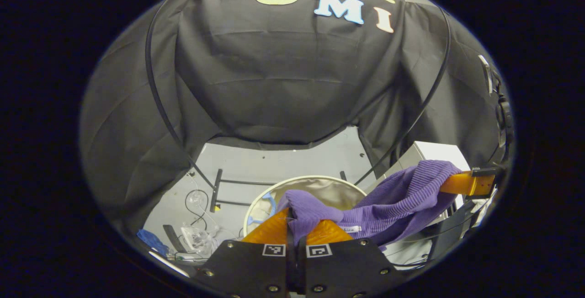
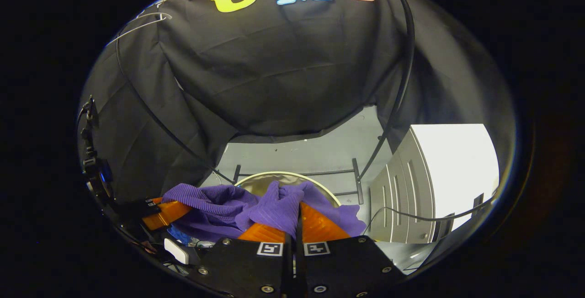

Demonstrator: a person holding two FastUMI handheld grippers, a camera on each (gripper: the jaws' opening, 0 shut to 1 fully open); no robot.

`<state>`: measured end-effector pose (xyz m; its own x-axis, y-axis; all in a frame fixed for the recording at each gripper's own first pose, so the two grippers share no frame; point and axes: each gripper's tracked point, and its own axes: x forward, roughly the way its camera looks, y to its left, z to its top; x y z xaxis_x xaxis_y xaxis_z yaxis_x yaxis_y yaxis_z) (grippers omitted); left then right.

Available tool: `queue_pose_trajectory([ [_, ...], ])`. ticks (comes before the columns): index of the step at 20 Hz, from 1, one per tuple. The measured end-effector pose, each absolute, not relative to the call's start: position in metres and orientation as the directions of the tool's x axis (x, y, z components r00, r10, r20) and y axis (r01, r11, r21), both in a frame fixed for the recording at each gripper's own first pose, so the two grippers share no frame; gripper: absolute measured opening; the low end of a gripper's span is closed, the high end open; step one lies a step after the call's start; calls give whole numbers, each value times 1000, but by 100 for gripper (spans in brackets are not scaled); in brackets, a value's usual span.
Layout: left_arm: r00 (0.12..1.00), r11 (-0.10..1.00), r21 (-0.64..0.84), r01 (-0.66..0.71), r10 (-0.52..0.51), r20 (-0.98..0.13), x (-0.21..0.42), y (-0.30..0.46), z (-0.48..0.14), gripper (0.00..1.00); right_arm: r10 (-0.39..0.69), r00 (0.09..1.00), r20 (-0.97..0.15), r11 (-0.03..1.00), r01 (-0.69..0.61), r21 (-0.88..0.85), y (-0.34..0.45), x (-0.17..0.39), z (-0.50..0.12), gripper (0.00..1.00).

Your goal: Grasp the clothes on the hanger with both hands and then place them into the laundry hamper below.

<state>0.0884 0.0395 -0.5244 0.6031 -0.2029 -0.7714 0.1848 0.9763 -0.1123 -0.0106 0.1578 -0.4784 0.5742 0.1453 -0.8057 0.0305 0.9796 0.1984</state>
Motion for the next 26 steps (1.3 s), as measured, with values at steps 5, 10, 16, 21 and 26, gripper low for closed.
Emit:
queue_pose_trajectory([
  [5,607,979,-95,181,-187,-773,90,43,-524,1,158,565,-810,978,21,206,161,-11,-477,6],
  [10,595,981,-60,185,-160,-787,85,47,-525,7,172,549,-818,976,19,218,166,-18,-475,12],
  [16,622,982,-34,184,-143,-770,84,49,-495,61,190,559,-807,969,23,245,167,-19,-452,89],
  [21,683,984,33,178,-99,-724,96,61,-452,92,161,615,-772,970,44,237,150,-12,-408,96],
  [26,745,986,33,162,-101,-659,100,62,-380,92,112,686,-719,972,76,224,121,-12,-350,96],
])
